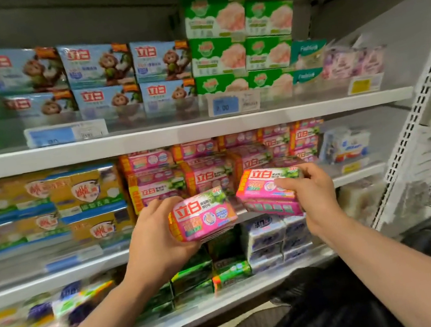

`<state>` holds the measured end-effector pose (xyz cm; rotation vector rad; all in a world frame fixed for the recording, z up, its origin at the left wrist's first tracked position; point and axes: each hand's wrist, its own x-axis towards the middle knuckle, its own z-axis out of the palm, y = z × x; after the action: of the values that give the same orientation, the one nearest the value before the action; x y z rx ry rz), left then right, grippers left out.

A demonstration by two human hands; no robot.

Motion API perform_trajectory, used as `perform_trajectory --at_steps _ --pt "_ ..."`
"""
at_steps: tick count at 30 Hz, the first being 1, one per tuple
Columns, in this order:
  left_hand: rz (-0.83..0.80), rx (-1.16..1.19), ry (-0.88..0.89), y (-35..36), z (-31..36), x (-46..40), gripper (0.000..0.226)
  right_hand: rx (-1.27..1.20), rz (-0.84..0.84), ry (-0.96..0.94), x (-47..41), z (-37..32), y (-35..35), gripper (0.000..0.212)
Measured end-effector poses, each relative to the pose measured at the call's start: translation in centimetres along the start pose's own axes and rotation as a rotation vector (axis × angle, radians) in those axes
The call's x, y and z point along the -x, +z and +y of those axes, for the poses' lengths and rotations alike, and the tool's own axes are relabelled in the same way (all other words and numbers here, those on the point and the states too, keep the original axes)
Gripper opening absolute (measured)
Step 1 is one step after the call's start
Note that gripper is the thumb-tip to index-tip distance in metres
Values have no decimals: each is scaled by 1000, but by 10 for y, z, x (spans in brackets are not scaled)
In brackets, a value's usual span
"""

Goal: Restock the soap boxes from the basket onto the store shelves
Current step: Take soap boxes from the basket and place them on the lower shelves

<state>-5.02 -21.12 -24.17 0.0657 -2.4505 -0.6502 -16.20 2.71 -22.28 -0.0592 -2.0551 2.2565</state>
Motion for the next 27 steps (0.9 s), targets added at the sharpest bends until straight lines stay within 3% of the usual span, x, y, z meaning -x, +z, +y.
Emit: perform_trajectory --at_steps 8,14,22,25,27 --pt "1 68 7 48 14 -27 79 -54 298 -119 -57 -18 -44 44" --pt "-25 105 40 92 22 -42 78 40 331 -105 -104 0 -73 46" --pt "-56 86 57 126 17 -55 77 140 137 -271 -153 -5 -60 44" --pt "-49 100 35 132 14 -56 77 94 -96 -259 -169 -4 -49 46" --pt "-54 105 31 134 12 -58 77 229 -219 -260 -178 0 -49 53"
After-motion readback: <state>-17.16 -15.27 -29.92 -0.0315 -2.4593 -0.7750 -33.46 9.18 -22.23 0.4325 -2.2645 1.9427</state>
